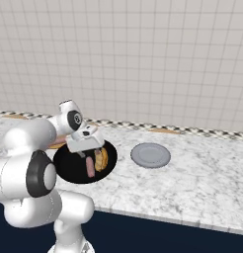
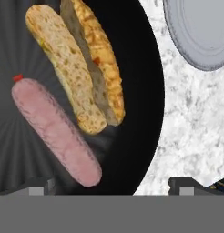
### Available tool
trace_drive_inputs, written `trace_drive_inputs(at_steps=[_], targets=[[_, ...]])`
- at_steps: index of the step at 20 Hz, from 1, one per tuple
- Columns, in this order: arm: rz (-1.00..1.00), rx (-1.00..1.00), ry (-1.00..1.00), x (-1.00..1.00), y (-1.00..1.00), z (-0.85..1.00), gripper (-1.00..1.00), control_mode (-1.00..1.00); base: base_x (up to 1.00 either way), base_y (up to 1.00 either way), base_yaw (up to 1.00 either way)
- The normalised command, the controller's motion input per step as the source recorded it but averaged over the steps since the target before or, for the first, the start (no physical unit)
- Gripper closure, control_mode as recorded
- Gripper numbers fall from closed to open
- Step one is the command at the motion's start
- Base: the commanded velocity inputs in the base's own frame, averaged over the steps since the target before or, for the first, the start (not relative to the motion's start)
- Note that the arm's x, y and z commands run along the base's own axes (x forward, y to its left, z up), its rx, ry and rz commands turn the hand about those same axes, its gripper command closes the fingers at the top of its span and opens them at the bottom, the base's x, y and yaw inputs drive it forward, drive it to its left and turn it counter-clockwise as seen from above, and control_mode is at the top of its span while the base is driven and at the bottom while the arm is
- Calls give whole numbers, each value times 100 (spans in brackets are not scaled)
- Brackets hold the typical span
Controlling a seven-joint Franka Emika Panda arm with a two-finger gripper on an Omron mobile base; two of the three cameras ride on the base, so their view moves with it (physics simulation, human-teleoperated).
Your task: Place one bun and one sausage from the bowl on each plate.
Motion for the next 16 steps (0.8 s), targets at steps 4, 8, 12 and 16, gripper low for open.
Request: trace_drive_inputs(at_steps=[4,8,12,16], targets=[[5,1,0,58,0,-22,-100,-100,0,0,0],[3,0,0,36,-3,-26,-100,-100,0,0,0],[4,0,-1,28,-14,-32,-100,-100,0,0,0],[5,0,-4,17,-30,-28,-100,-100,0,0,0]])
